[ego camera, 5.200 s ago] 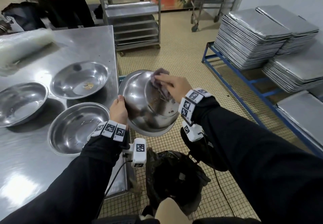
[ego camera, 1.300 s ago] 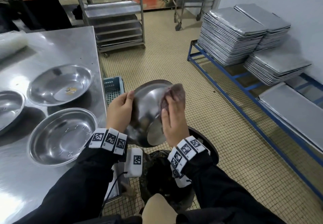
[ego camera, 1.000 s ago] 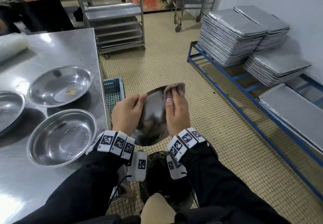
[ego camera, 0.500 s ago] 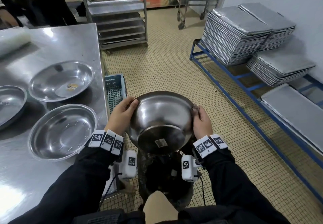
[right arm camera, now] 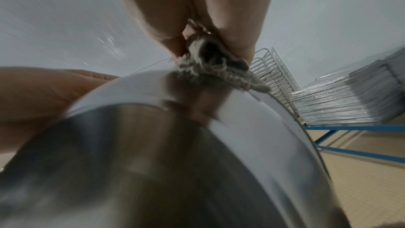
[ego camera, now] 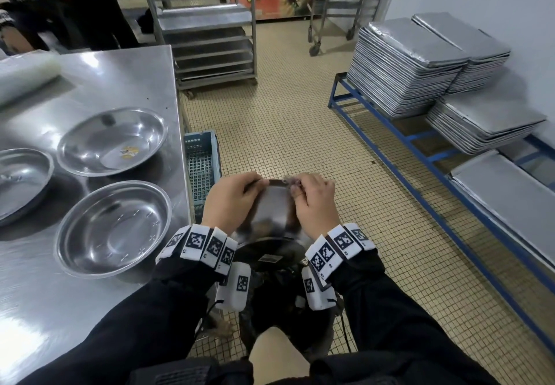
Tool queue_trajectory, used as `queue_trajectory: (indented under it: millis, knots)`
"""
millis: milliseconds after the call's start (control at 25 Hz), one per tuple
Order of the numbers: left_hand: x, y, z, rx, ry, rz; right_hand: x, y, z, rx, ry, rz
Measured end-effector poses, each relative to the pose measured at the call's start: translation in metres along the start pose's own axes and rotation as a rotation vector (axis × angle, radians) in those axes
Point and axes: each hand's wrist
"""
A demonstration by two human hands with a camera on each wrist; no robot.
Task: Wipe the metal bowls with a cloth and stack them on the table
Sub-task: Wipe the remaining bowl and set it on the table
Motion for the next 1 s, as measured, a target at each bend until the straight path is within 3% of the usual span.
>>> queue_trajectory:
  millis: [80,200,280,360,440,560,680,760,880,1000]
  knots:
    - [-0.004,-0.004,0.0,0.004,-0.04,0.028,-0.003,0.001,-0.003,0.064,0.017,0.168]
    - [-0.004,-0.009,0.001,0.045,-0.103,0.035,-0.006,0.008,-0.013,0.283,-0.004,0.333]
    - [-0.001,-0.012,0.003,0.058,-0.125,-0.013,-0.011,0.018,-0.021,0.298,-0.141,0.206]
    - [0.001,-0.012,0.004,0.052,-0.139,-0.073,-0.016,0.032,-0.024,0.204,-0.277,0.017]
    - [0.004,-0.011,0.005,0.041,-0.151,-0.124,-0.022,0.037,-0.02,0.187,-0.294,-0.148]
    - [0.009,-0.011,0.004,0.055,-0.163,-0.177,-0.021,0.022,-0.004,0.261,-0.134,-0.012]
    - [0.007,-0.016,0.003,0.102,-0.149,-0.226,-0.002,-0.001,0.008,0.131,0.206,0.4]
    - [0.007,-0.018,0.001,0.12,-0.148,-0.246,0.002,-0.002,0.002,0.139,0.253,0.493]
    - [0.012,-0.019,0.002,0.128,-0.179,-0.246,-0.018,0.017,-0.014,0.177,-0.005,0.376]
    - [0.022,-0.019,0.002,0.123,-0.144,-0.177,-0.036,0.035,-0.015,0.161,-0.147,-0.052]
Point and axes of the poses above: each hand's wrist, its own z-axis towards the middle knuckle, its own y-axis out of the palm, x = y × z, and after that the axes turned 15 degrees about -x, right-handed
